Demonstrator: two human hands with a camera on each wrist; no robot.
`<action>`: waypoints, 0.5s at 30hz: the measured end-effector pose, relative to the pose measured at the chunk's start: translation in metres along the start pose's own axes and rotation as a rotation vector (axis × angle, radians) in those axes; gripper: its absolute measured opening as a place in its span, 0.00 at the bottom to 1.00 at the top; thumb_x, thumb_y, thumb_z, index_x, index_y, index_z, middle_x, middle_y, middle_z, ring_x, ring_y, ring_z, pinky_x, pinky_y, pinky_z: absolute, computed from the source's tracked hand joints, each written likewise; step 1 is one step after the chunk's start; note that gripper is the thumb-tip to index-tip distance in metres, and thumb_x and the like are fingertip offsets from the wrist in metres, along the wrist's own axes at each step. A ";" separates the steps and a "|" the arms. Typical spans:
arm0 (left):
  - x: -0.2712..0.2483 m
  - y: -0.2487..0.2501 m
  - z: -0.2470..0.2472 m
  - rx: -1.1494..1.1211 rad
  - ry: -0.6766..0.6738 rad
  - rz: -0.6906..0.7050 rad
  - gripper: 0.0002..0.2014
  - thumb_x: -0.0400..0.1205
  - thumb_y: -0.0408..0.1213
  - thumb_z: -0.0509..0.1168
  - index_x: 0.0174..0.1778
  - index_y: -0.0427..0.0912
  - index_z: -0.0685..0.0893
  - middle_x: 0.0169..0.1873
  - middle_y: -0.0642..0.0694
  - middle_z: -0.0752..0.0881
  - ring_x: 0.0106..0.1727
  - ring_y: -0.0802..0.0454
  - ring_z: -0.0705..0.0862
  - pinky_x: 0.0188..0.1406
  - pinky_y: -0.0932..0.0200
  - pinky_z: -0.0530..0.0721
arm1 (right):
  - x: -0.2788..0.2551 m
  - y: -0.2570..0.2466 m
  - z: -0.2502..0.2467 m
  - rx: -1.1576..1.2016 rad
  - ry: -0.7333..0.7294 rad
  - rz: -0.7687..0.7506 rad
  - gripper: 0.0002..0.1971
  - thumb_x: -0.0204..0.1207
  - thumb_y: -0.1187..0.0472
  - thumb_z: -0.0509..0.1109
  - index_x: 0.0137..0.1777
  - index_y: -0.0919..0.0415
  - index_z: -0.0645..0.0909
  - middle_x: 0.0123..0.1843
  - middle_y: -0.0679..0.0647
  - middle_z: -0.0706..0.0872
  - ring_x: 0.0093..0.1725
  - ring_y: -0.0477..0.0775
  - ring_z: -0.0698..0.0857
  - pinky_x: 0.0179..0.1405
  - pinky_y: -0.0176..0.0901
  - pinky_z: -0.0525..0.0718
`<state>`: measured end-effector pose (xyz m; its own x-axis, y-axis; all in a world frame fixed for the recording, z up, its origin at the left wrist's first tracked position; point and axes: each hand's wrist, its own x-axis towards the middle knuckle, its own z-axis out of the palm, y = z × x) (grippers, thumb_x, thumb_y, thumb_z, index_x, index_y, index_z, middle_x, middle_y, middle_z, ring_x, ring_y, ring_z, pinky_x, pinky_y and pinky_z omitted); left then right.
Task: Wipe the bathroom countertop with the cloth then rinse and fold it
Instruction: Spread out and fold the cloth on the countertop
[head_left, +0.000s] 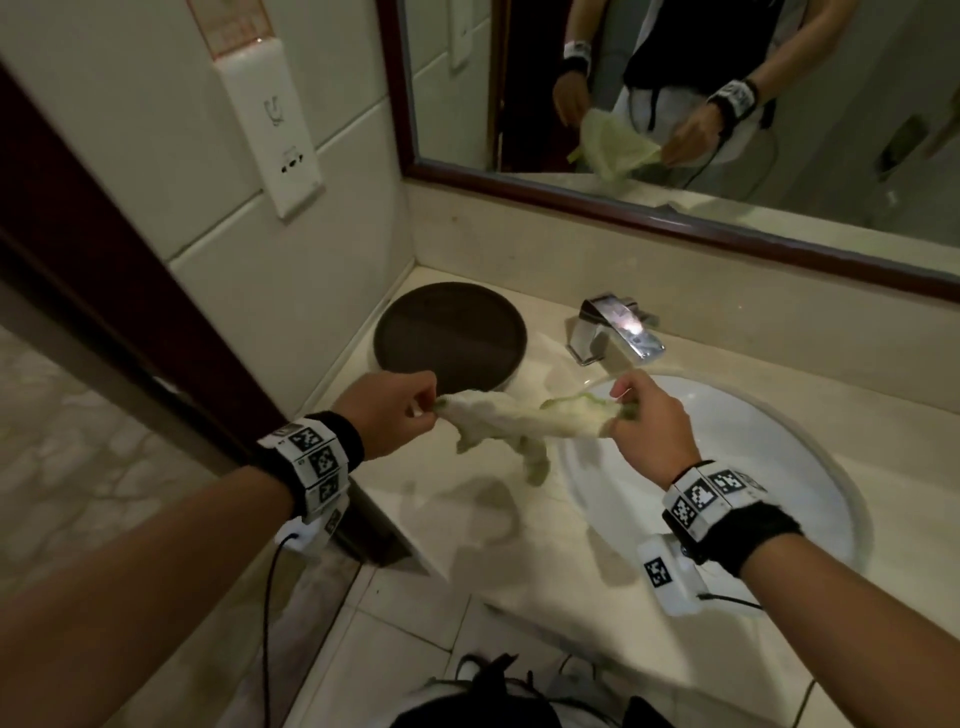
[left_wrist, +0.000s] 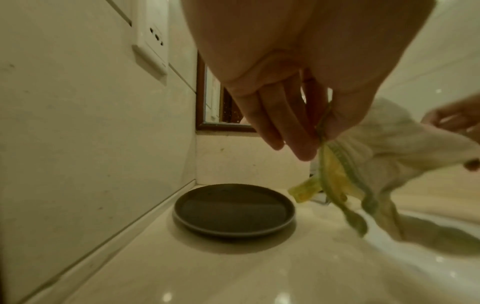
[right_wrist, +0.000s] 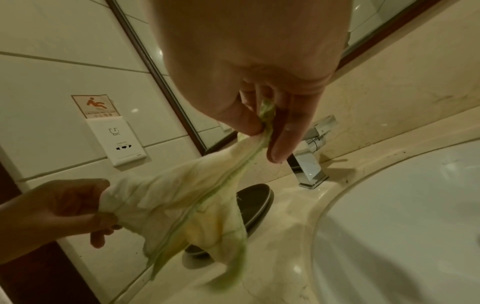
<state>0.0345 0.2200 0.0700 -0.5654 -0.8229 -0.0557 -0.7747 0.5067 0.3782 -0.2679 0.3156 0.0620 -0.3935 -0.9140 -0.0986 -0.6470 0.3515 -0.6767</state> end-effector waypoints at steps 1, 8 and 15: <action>-0.004 -0.005 0.002 0.040 -0.012 -0.023 0.08 0.77 0.46 0.70 0.44 0.49 0.79 0.37 0.50 0.87 0.38 0.47 0.85 0.38 0.55 0.81 | 0.000 0.000 0.005 0.006 0.002 0.009 0.16 0.68 0.71 0.69 0.50 0.51 0.76 0.43 0.50 0.85 0.46 0.60 0.82 0.47 0.48 0.78; -0.020 -0.028 0.051 0.250 -0.572 -0.175 0.18 0.75 0.63 0.67 0.47 0.52 0.81 0.44 0.52 0.84 0.48 0.49 0.82 0.49 0.57 0.80 | -0.012 0.031 0.056 -0.257 -0.438 0.190 0.17 0.72 0.56 0.68 0.61 0.48 0.74 0.50 0.54 0.87 0.53 0.61 0.85 0.52 0.47 0.80; -0.004 -0.033 0.075 0.067 -0.527 -0.352 0.23 0.80 0.65 0.59 0.56 0.50 0.81 0.54 0.49 0.84 0.53 0.49 0.81 0.53 0.54 0.79 | -0.012 0.018 0.079 -0.424 -0.504 0.098 0.19 0.76 0.52 0.65 0.68 0.50 0.75 0.63 0.56 0.84 0.61 0.61 0.82 0.56 0.46 0.78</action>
<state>0.0414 0.2262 -0.0120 -0.3239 -0.7145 -0.6201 -0.9459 0.2581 0.1966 -0.2232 0.3175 -0.0069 -0.1771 -0.8203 -0.5438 -0.8652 0.3931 -0.3112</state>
